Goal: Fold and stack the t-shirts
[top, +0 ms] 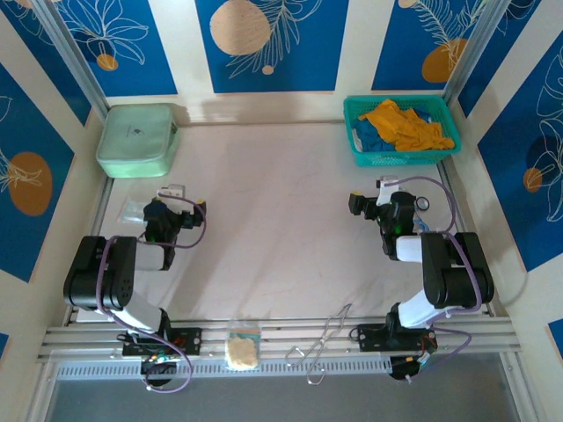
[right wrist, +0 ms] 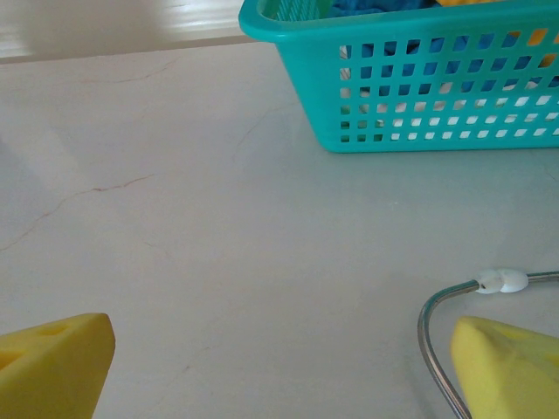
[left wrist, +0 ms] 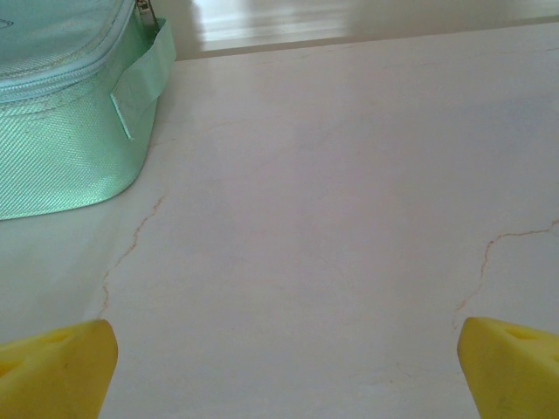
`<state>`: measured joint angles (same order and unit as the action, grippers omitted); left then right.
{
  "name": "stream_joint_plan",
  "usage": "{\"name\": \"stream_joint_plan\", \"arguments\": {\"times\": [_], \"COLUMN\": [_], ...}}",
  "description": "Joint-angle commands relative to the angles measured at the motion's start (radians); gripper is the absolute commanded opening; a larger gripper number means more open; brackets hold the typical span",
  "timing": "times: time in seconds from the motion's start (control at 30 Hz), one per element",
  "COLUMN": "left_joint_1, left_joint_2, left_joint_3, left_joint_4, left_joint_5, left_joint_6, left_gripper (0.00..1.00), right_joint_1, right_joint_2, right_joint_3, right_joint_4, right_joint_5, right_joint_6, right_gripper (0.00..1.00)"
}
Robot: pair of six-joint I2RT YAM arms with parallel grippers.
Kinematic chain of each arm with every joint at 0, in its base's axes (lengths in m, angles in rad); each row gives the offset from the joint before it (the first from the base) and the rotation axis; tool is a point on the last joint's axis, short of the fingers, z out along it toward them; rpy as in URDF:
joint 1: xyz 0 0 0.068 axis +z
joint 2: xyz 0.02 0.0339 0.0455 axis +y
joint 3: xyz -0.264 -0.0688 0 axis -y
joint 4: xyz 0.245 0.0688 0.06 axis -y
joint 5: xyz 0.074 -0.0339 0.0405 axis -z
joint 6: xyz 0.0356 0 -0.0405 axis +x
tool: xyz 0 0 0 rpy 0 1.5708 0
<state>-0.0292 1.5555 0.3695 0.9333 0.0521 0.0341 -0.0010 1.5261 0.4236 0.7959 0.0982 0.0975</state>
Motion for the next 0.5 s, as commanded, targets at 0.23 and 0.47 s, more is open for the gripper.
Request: {"name": "stream_joint_plan", "arguments": {"times": [0.23,0.47], "left_joint_1": [-0.005,-0.072], "left_joint_2": [-0.006,-0.337], "left_joint_3": [0.006,0.126], "left_joint_4": [-0.004,-0.446], "left_joint_5": [-0.031,-0.27], "left_joint_6": [-0.005,-0.063], "left_gripper": [0.99,0.99], "right_joint_1": [0.012,0.056], "right_joint_2": [-0.062,-0.281], "right_joint_3": [0.021,0.321], "right_joint_4": [-0.087,-0.743], "right_joint_5": [0.049,0.187], "right_joint_6": [0.017,0.071], "right_gripper": [0.99,0.99]}}
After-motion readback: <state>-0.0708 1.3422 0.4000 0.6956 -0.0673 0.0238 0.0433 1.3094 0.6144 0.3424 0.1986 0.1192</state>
